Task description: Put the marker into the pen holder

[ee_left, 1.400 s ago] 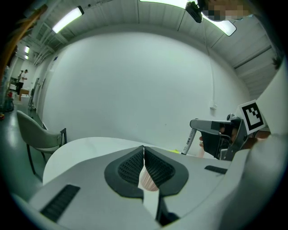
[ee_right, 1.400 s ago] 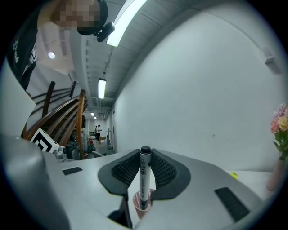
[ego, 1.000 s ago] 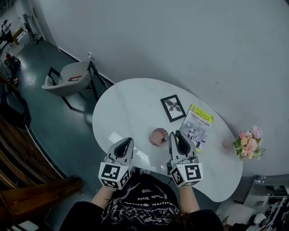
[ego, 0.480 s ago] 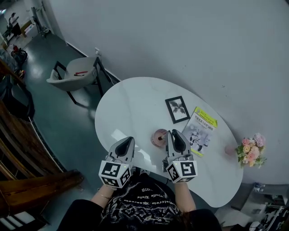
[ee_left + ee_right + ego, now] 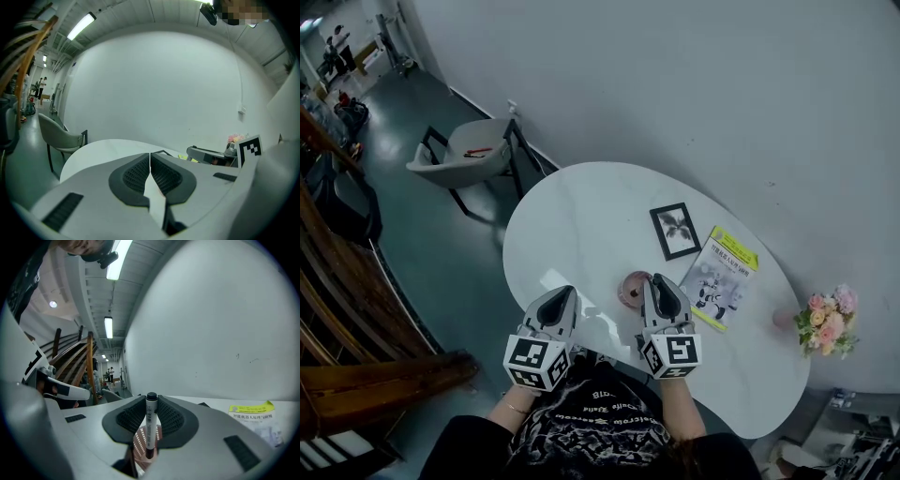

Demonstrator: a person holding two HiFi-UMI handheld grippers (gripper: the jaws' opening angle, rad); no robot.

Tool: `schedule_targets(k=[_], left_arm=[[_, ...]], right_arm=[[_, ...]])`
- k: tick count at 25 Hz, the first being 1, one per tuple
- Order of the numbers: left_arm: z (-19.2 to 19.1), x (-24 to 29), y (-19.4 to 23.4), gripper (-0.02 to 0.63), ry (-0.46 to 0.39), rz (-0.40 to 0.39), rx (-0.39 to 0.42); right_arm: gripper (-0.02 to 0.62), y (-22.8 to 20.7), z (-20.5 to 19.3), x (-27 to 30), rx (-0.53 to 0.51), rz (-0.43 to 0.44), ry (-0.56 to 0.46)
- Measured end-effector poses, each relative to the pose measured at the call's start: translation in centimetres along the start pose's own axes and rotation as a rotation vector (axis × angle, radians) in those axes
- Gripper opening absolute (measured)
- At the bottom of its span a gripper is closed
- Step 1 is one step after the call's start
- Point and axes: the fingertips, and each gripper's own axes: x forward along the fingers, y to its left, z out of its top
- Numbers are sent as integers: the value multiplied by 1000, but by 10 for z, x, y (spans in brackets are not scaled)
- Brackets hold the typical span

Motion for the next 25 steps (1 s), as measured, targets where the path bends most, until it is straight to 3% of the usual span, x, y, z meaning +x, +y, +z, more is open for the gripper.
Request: schedule_targets(k=[12,25], left_arm=[[-26,5,-14,26,61,-12,12],[-29,6,-11,26,76,3,11]], right_arm=[[98,1,-19,6,-9,17,48],[98,1,-29,9,-62,15,83]])
